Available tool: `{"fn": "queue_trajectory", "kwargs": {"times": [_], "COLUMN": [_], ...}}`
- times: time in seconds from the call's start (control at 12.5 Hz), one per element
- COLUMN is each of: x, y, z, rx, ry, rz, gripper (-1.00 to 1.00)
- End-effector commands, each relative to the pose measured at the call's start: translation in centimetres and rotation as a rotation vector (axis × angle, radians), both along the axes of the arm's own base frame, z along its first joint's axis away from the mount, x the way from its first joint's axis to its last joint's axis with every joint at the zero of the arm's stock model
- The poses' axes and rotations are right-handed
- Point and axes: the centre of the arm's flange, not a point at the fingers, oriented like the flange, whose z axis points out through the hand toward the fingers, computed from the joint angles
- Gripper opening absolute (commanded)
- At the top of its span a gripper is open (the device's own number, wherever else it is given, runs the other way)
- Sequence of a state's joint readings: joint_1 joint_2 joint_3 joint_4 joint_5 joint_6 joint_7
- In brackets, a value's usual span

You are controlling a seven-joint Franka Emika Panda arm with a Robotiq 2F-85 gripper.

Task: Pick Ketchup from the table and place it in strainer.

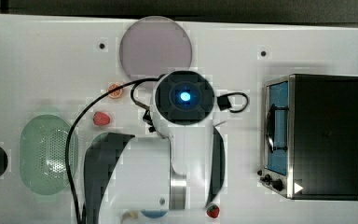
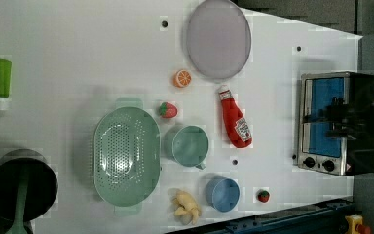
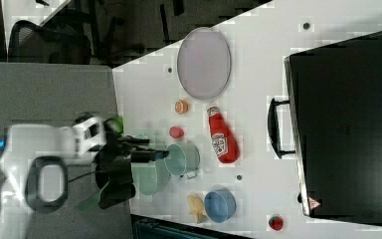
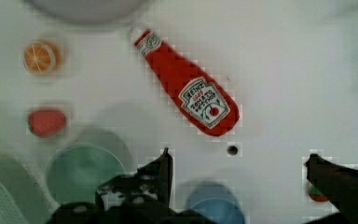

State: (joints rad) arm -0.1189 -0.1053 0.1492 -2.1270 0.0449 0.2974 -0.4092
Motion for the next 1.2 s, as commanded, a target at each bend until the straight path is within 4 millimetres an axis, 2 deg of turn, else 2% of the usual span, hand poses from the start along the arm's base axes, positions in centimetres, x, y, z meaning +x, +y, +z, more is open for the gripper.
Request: {"fn": "queue_trajectory", "kwargs": {"times": [0.08,0.4,0.72,1.2], "x": [-0.5,-1.4,-3.0,-2.3], "y": [0.8,0.6,0.3,0.6], "z": [-0.7,-6.1,-12.8,-22.0], "rx": [0.037,0.051,0.062,0.088], "ry": [-0.059,-0.105,-0.085,-0.089], "rz": [0.335,0.521,0.519,0.524], "gripper": [1.00,1.00,1.00,1.00]}}
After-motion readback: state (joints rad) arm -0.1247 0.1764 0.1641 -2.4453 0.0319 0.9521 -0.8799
